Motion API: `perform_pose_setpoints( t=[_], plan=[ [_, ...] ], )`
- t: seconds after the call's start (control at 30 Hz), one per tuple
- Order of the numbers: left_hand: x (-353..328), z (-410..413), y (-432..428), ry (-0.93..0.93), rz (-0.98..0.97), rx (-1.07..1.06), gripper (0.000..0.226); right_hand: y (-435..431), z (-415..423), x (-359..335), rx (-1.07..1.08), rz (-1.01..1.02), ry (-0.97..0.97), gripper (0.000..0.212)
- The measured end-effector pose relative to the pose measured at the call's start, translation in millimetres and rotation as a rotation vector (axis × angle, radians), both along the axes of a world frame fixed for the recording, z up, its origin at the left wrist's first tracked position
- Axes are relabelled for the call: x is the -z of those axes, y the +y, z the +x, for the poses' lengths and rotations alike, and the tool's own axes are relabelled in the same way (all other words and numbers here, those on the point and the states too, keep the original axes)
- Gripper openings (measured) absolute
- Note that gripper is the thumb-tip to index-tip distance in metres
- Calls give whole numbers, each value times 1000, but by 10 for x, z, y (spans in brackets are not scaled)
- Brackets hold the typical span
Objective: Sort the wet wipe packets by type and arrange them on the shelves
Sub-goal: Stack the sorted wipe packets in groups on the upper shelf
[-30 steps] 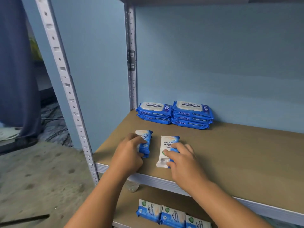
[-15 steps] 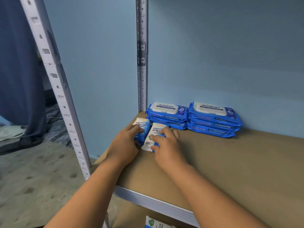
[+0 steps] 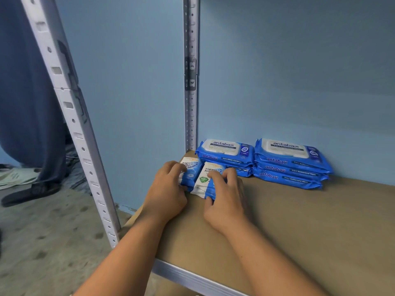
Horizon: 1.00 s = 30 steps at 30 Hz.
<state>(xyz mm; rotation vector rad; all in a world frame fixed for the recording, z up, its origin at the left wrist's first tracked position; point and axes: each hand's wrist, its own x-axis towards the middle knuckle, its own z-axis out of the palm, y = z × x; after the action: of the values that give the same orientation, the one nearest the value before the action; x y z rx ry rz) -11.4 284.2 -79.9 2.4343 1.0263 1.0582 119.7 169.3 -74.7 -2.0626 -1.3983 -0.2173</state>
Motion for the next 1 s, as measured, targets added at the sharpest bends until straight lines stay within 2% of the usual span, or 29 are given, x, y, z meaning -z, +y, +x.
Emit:
perform_pose_setpoints(
  t=[0.1, 0.3, 0.6, 0.77, 0.9, 1.0],
  plan=[
    [7, -25, 6, -29, -22, -5, 48, 12, 9, -12, 33, -24, 6, 50],
    [-25, -29, -19, -3, -71, -2, 52, 32, 33, -42, 140, -88, 22, 52],
    [-8, 3, 7, 60, -85, -68, 43, 56, 71, -22, 170, -124, -4, 52],
    [3, 5, 35, 65, -97, -62, 45, 56, 70, -21, 157, -117, -1, 51],
    [1, -3, 9, 50, -115, -42, 52, 33, 44, -46, 153, -127, 17, 59],
    [-54, -36, -48, 4, -117, 6, 57, -21, -33, -98, 160, -62, 10, 66]
  ],
)
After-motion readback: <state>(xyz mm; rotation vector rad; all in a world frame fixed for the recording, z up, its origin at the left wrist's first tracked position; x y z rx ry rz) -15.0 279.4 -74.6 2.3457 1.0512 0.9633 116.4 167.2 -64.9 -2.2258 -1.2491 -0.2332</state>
